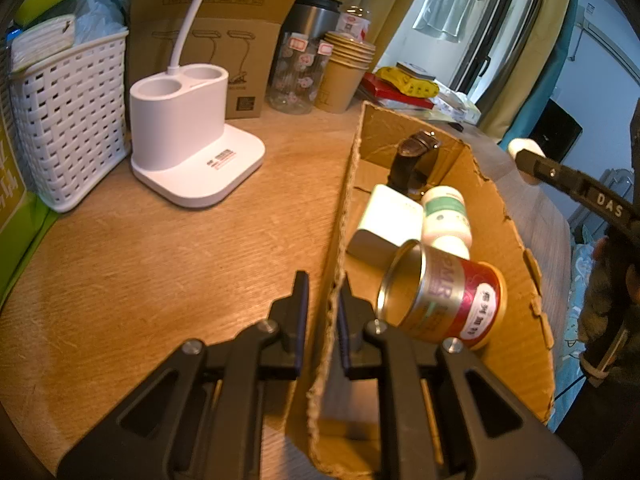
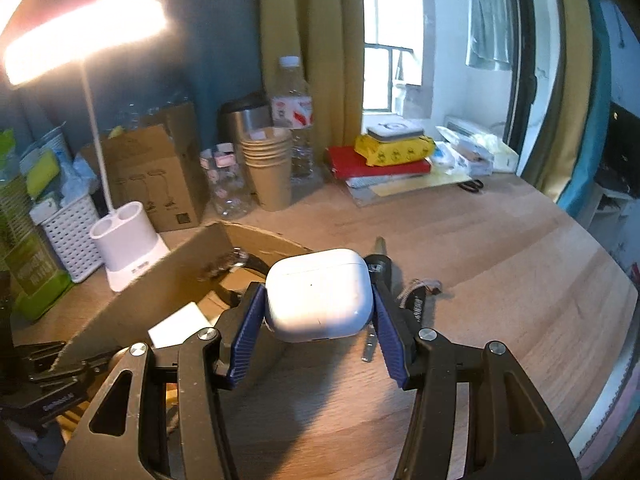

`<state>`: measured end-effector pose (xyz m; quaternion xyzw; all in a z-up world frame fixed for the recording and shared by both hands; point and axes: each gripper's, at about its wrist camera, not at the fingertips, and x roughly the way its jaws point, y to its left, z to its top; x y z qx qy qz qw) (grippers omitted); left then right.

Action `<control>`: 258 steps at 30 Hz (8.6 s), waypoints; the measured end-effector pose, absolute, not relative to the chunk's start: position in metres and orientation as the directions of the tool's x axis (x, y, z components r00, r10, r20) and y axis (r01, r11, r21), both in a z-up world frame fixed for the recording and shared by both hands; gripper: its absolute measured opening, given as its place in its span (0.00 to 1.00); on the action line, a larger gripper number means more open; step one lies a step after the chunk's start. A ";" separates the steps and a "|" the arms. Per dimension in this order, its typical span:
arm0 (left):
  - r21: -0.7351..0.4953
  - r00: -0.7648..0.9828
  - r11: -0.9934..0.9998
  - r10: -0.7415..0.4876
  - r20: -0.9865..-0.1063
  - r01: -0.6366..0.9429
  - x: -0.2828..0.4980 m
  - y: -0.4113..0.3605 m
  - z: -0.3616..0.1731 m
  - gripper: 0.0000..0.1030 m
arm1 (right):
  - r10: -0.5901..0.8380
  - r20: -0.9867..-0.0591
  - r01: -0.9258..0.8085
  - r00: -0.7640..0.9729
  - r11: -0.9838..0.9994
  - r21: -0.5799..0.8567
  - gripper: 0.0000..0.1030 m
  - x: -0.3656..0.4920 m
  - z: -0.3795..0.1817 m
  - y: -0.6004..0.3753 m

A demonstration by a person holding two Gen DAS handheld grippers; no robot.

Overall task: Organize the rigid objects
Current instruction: 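Carry the white earbud case into the box with the right tool and release, then move the right tool to the black flashlight and close on it, then lift the flashlight with the right tool, lower it into the box, release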

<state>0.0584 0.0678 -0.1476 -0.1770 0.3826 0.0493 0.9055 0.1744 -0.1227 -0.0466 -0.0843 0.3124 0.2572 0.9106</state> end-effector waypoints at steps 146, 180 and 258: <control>-0.285 0.702 0.932 -0.049 -0.710 -0.223 0.059 0.066 -0.148 0.13 | 0.192 -0.746 -0.237 0.638 0.970 0.046 0.56 0.257 -0.121 -0.172; -0.285 0.701 0.933 -0.051 -0.711 -0.222 0.059 0.066 -0.148 0.13 | 0.180 -0.776 -0.304 0.605 0.953 -0.016 0.21 0.279 -0.129 -0.169; -0.286 0.701 0.933 -0.052 -0.711 -0.221 0.059 0.066 -0.148 0.13 | 0.527 -0.612 -0.701 0.590 0.710 -0.064 0.20 0.124 -0.051 -0.011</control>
